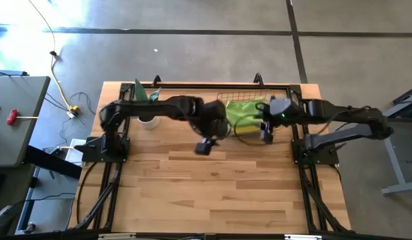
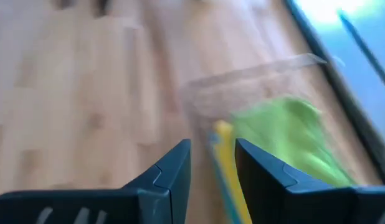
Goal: Fold microfiber towels
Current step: Return to Home Position
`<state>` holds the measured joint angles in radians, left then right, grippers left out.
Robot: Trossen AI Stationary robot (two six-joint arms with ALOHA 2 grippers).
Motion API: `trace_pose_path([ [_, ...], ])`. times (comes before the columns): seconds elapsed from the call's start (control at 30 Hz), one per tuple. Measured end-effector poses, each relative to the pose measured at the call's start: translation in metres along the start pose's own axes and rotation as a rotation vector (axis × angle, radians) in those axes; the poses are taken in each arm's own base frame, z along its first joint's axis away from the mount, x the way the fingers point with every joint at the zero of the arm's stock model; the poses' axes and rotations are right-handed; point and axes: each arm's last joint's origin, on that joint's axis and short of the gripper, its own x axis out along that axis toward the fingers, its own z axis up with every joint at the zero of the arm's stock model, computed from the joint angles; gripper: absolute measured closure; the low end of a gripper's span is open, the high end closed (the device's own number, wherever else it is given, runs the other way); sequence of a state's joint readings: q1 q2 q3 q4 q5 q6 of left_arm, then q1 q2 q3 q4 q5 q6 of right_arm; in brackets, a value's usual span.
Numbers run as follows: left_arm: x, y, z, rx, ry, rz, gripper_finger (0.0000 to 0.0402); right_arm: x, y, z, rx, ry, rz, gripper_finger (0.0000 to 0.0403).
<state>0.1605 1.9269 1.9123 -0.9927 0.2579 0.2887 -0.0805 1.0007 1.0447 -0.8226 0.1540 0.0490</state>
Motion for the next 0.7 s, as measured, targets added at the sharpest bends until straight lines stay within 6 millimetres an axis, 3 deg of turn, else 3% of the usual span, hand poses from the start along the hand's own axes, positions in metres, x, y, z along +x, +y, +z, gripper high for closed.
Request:
trace_pose_path([
  [0.2,-0.029,-0.054,-0.021,-0.141,0.138,-0.072,0.027,0.003,0.045,-0.011,-0.103,-0.13,0.259,0.0284],
  [0.33,-0.052,-0.091,-0.042,-0.222,0.134,0.039,0.027,0.009,0.068,-0.034,-0.119,-0.184,0.366,0.0284],
  [0.57,-0.082,-0.159,-0.09,-0.317,-0.108,0.26,0.0271,0.021,0.083,-0.081,-0.084,-0.271,0.39,0.0284],
  [0.7,-0.087,-0.188,-0.123,-0.35,-0.238,0.316,0.0271,0.027,0.087,-0.1,-0.084,-0.33,0.431,0.0284],
])
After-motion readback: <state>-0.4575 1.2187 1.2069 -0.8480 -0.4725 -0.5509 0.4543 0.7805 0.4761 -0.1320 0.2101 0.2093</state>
